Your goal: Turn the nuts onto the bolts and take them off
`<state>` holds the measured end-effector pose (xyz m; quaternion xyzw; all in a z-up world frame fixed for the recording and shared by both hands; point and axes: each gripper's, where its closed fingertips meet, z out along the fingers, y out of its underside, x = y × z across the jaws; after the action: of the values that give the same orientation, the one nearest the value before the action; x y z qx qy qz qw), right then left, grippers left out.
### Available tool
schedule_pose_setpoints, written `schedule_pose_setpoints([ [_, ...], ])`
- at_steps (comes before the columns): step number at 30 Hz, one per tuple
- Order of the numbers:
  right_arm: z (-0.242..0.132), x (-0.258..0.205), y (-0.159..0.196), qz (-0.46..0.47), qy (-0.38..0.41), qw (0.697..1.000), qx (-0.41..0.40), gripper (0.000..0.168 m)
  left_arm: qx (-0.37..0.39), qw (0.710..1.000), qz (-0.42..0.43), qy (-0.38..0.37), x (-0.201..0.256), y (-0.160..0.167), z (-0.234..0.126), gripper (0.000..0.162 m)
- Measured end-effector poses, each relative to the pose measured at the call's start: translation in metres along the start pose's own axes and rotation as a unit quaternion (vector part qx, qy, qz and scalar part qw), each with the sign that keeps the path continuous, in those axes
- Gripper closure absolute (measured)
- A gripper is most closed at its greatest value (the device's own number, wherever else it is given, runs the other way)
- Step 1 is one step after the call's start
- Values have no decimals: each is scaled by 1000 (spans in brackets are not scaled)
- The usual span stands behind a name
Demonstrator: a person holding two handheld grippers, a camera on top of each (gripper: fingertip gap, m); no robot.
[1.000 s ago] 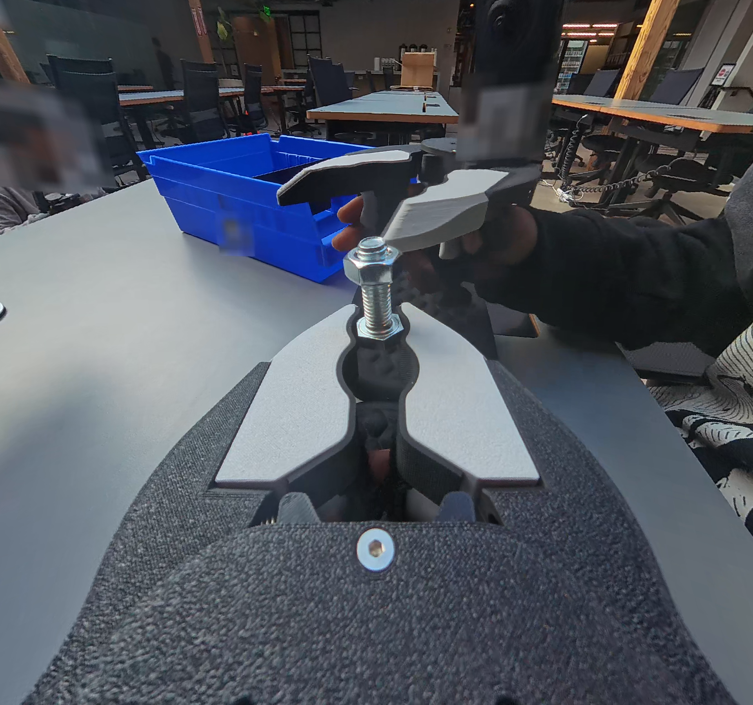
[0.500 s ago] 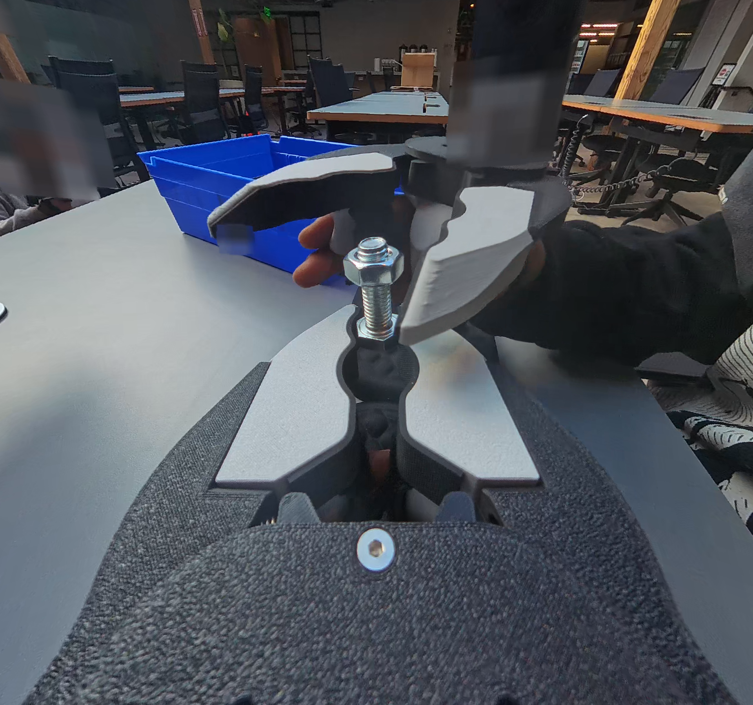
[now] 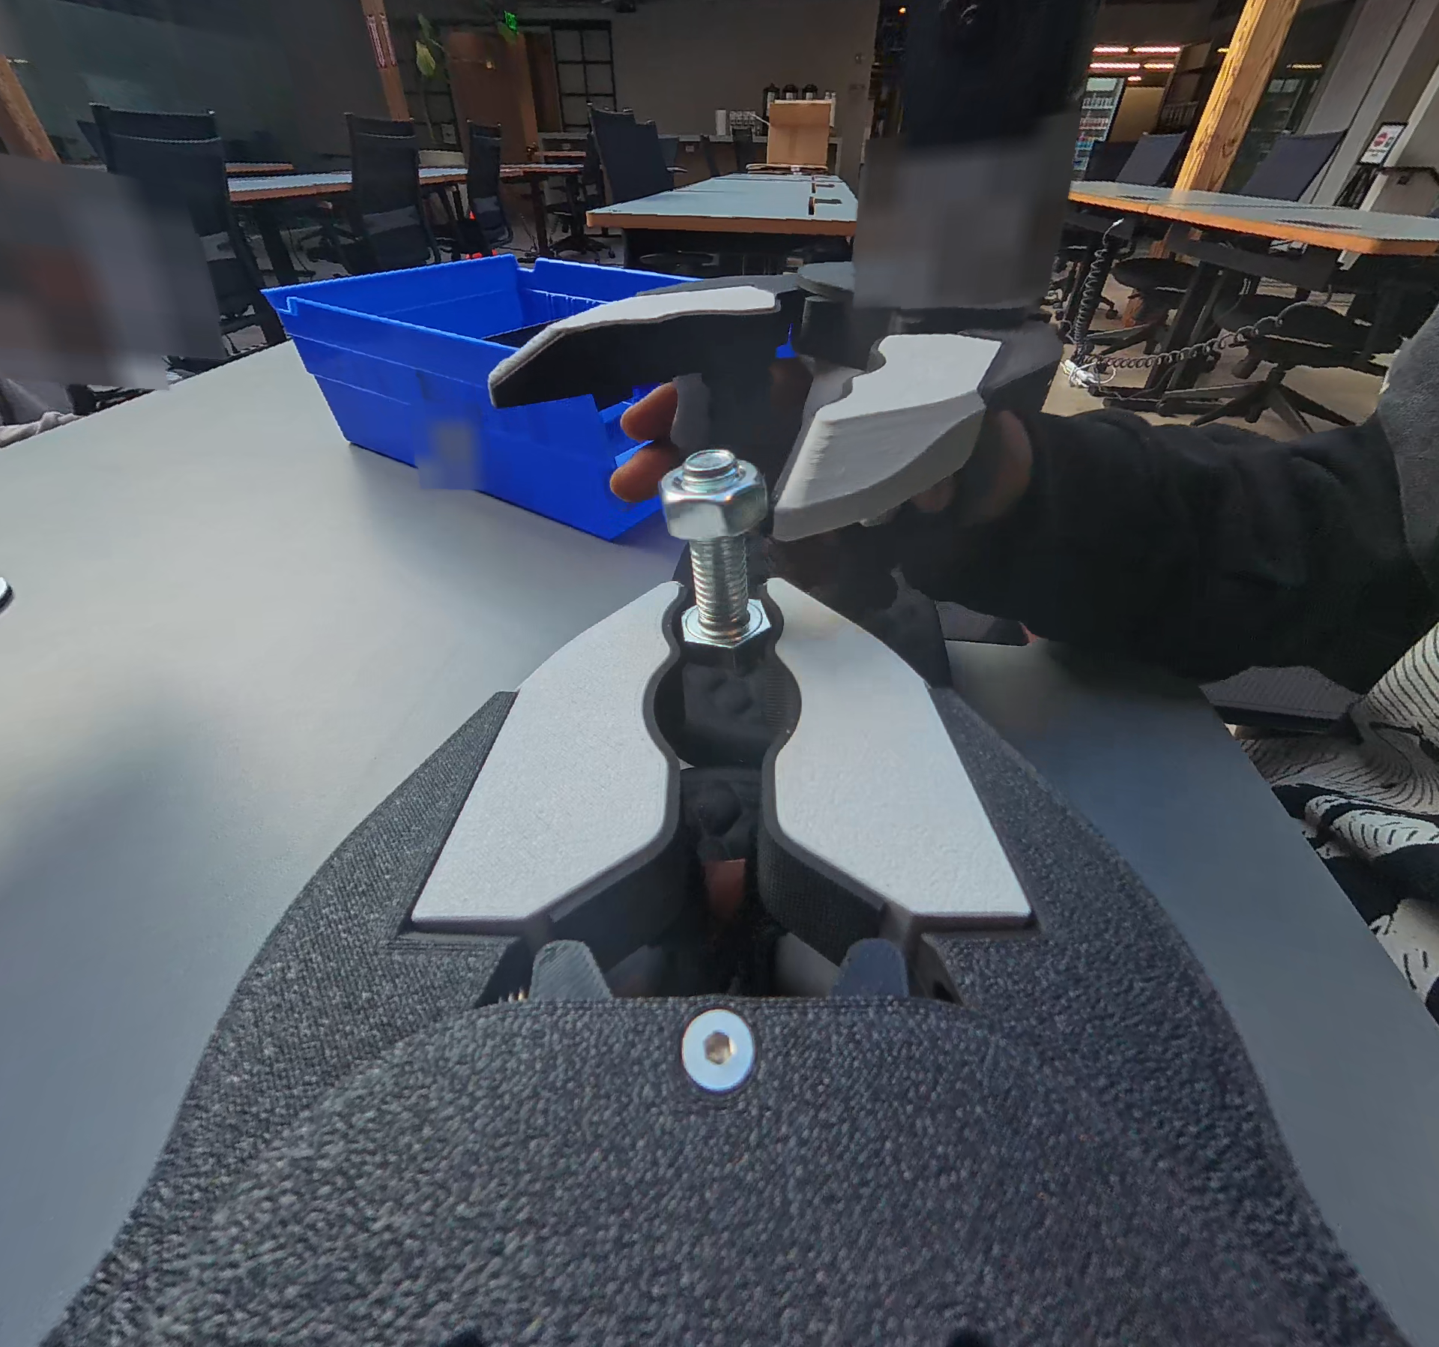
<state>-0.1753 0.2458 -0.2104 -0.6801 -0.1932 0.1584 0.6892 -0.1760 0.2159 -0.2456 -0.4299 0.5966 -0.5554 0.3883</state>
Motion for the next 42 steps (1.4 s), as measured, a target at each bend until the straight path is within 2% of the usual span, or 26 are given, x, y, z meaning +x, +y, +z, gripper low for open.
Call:
schedule_pose_setpoints([
  [3,-11,13,2,2,27,1000,-2,95,1,1000,0,0,0,0,0,147],
  [7,-14,10,-4,18,11,1000,15,92,0,1000,1,0,0,0,0,147],
  [17,29,-17,-7,-7,-32,999,5,87,0,1000,3,0,0,0,0,147],
  [21,36,-21,-1,-12,-33,999,-4,87,-1,1000,5,1,1,0,0,147],
  [38,-17,19,0,2,37,999,0,92,-1,1000,4,0,0,1,0,147],
  [42,-15,11,-9,14,15,1000,24,90,0,1000,3,0,0,1,0,147],
])
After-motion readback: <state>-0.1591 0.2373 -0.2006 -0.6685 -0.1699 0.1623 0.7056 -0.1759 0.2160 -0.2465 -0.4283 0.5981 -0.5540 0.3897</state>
